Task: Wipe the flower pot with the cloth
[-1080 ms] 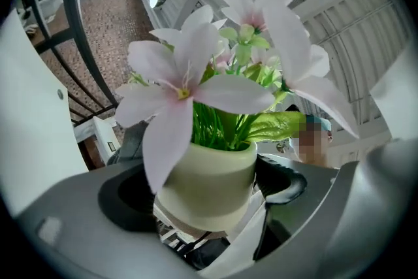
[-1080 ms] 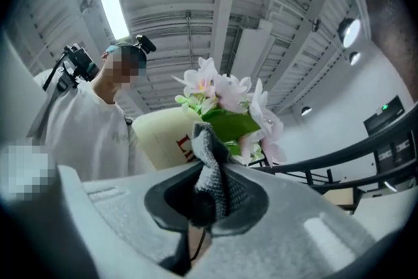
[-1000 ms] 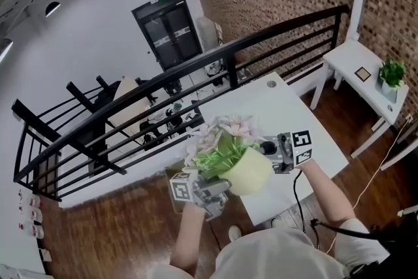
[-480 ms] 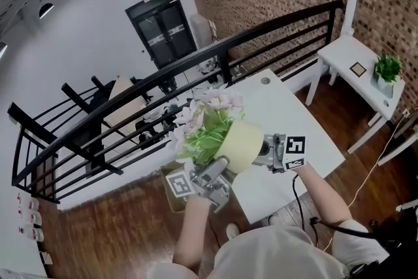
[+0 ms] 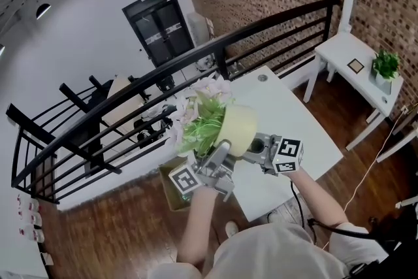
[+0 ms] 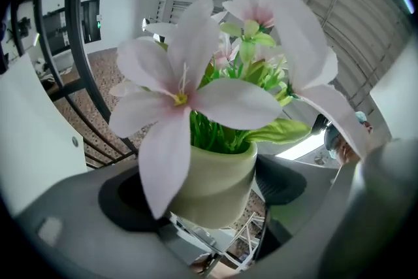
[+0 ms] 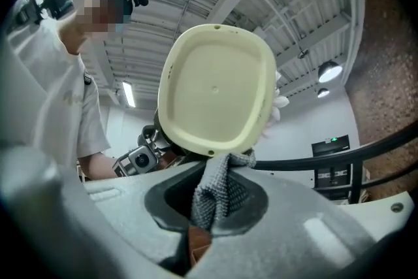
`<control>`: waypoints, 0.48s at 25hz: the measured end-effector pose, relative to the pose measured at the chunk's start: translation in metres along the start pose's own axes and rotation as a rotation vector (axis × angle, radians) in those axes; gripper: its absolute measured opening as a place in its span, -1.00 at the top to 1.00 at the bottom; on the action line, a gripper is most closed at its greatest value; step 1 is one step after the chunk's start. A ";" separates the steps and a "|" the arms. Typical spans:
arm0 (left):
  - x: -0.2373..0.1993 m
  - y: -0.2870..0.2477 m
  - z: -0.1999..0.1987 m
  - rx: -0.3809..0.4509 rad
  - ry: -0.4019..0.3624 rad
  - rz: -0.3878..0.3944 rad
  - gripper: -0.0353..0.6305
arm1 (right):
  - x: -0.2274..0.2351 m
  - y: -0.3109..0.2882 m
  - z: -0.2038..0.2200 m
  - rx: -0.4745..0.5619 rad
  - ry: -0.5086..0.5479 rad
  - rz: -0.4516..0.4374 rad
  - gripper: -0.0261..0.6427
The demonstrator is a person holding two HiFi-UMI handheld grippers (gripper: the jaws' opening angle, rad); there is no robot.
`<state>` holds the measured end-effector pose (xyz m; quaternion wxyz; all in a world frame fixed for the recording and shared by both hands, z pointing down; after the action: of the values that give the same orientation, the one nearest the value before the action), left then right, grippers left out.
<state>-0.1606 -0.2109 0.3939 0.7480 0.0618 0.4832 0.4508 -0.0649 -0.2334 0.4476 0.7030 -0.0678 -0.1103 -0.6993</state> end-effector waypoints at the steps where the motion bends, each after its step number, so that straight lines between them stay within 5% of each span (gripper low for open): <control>1: -0.002 0.000 0.001 -0.005 -0.014 -0.013 -0.58 | -0.002 0.001 0.000 -0.011 -0.002 0.008 0.90; 7: -0.012 0.004 0.000 -0.034 -0.165 -0.108 -0.58 | -0.015 -0.001 0.007 -0.089 -0.012 0.081 0.90; 12: -0.034 0.020 0.006 0.026 -0.116 -0.186 -0.57 | -0.034 -0.009 0.016 -0.157 0.036 0.120 0.90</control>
<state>-0.1725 -0.2221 0.4300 0.8125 0.0525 0.4485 0.3687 -0.0749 -0.1964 0.4537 0.7380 -0.1166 -0.0384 -0.6635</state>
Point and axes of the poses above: the fingertips, and each gripper's own axes: y backward along the fingers, x to its right, z out of its underside, the point moved 6 cm from there along y, backward along the fingers, and after that the axes turned 8 degrees about -y, right-handed, at the moved point
